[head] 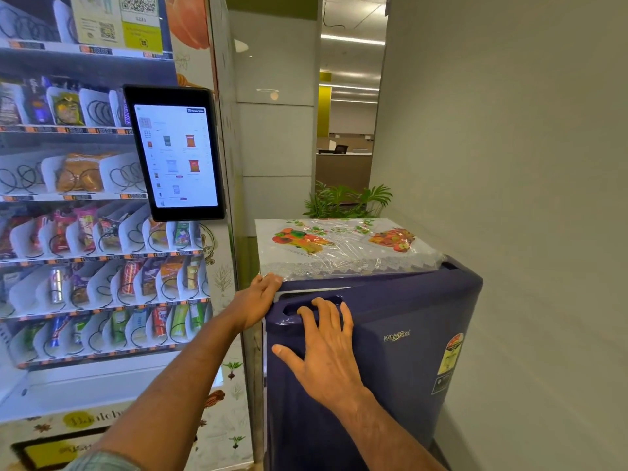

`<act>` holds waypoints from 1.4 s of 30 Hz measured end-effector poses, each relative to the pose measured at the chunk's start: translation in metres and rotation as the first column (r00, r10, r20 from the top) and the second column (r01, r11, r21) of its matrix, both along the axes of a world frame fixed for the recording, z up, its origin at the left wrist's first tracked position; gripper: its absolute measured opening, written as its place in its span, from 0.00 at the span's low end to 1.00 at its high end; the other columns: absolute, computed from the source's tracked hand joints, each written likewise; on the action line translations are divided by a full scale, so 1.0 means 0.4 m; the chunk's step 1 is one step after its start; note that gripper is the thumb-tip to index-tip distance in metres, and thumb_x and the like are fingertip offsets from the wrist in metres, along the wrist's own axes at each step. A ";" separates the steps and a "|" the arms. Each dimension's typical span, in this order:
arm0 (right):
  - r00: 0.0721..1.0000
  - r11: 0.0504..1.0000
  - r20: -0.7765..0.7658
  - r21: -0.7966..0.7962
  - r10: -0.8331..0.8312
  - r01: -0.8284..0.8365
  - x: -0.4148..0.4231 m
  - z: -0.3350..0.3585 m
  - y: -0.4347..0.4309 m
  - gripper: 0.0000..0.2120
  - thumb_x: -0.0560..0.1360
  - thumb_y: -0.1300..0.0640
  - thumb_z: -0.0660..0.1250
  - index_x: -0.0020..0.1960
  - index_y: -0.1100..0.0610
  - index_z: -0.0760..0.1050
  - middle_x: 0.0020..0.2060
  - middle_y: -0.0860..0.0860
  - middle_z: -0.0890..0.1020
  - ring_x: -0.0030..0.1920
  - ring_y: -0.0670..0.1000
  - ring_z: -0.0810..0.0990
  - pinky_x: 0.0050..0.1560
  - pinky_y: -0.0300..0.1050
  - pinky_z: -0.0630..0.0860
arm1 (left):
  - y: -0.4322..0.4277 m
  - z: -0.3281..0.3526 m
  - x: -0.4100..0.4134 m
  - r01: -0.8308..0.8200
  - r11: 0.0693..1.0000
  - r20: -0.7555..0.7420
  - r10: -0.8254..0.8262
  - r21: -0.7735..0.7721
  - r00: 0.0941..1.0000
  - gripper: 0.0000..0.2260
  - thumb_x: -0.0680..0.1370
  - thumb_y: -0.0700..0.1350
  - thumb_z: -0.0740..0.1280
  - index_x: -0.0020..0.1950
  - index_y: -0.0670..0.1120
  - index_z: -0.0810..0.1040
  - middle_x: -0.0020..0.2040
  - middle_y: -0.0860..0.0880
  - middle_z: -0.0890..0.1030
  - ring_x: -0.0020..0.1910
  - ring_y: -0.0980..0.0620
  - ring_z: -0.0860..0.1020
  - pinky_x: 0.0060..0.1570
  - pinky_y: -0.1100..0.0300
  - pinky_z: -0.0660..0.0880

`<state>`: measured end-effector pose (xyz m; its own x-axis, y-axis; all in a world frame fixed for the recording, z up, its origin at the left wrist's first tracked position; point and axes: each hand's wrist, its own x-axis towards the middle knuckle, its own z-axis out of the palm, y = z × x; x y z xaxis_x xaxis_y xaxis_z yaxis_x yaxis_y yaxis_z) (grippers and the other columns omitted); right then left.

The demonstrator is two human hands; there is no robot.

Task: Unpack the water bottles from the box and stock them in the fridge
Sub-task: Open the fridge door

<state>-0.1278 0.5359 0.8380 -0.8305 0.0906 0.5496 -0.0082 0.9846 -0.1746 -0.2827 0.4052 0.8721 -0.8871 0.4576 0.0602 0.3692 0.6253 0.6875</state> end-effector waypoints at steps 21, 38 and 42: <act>0.980 0.971 -0.012 -0.137 -0.201 0.197 0.197 0.036 -0.021 0.48 0.69 0.19 0.50 0.72 0.55 0.69 0.64 0.53 0.77 0.68 0.57 0.74 0.72 0.63 0.64 | 0.069 -0.069 0.028 -0.133 0.892 -0.341 -0.026 -0.433 0.940 0.35 0.86 0.62 0.53 0.85 0.44 0.43 0.86 0.44 0.45 0.84 0.44 0.43 0.81 0.42 0.45; 0.891 0.948 0.378 -0.088 -0.253 0.306 0.341 0.147 0.019 0.50 0.69 0.19 0.43 0.78 0.53 0.57 0.71 0.57 0.67 0.74 0.59 0.60 0.76 0.64 0.48 | 0.099 -0.070 0.058 -0.194 0.855 -0.364 0.006 -0.481 0.931 0.35 0.86 0.62 0.53 0.85 0.46 0.43 0.85 0.42 0.43 0.84 0.41 0.42 0.81 0.39 0.47; 0.830 0.924 0.475 -0.085 -0.292 0.374 0.362 0.173 0.029 0.46 0.71 0.24 0.44 0.77 0.54 0.55 0.73 0.58 0.64 0.75 0.59 0.58 0.75 0.63 0.48 | 0.110 -0.072 0.057 -0.205 0.859 -0.363 0.025 -0.468 0.932 0.35 0.86 0.61 0.54 0.85 0.46 0.44 0.85 0.42 0.44 0.84 0.40 0.43 0.81 0.38 0.47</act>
